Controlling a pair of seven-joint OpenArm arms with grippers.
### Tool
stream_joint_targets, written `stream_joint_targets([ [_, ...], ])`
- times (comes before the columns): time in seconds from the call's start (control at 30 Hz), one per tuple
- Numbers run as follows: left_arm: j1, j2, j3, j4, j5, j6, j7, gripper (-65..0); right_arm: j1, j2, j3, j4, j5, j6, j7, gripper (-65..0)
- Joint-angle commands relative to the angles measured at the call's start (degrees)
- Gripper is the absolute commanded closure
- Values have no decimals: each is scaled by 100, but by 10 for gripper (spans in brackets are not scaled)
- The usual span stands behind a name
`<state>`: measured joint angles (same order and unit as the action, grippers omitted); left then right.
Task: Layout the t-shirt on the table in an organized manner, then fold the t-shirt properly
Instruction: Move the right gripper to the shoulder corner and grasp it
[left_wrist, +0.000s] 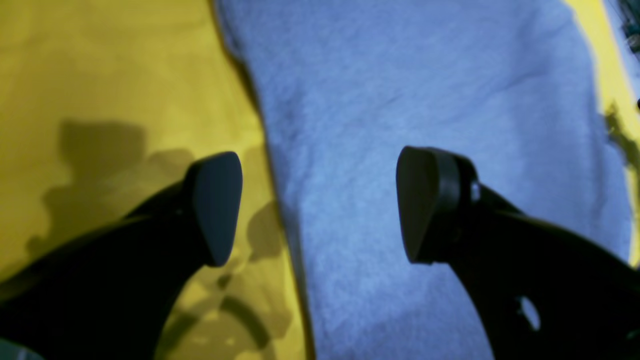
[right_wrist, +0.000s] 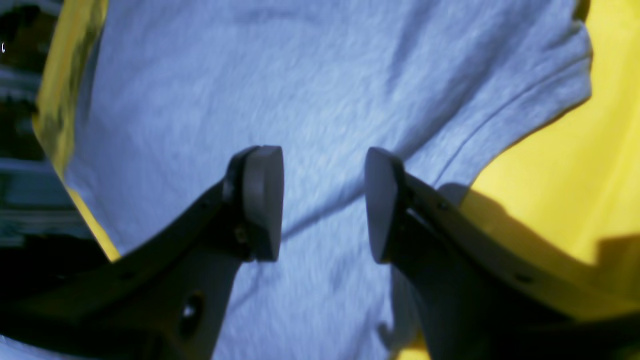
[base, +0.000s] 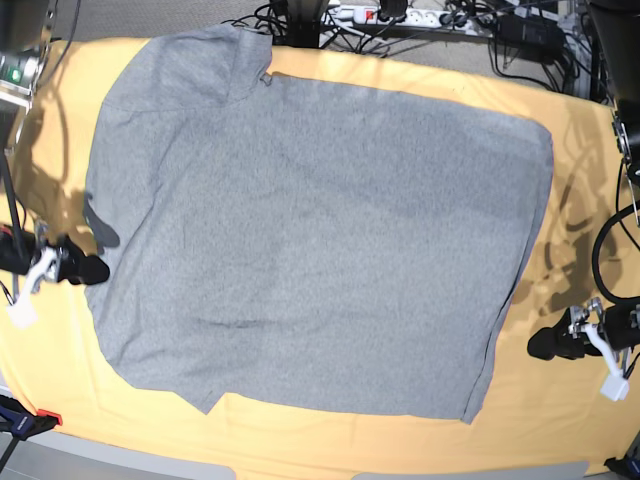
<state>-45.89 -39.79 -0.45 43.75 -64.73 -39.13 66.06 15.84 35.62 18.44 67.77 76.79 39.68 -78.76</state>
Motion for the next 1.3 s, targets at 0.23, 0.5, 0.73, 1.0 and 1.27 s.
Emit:
stream_joint_targets([
  [0.23, -125, -216, -42, 76, -1346, -87, 922, -492, -1626, 116, 1484, 1198, 321, 32, -48, -282],
  [0.5, -66, -391, -42, 76, -1582, -87, 1394, -492, -2889, -332, 2726, 1202, 821, 32, -124, -282],
  [0.73, 369, -739, -44, 76, -1963, -87, 1394, -492, -3639, -660, 3121, 1202, 821, 32, -124, -282],
  [1.0, 879, -927, -372, 76, -2027, -87, 1394, -492, -4015, -1128, 3117, 1202, 821, 32, -124, -283],
  [1.27, 1425, -920, -1043, 76, -2027, -87, 1394, -492, -4028, -1543, 3104, 1202, 821, 32, -124, -282],
])
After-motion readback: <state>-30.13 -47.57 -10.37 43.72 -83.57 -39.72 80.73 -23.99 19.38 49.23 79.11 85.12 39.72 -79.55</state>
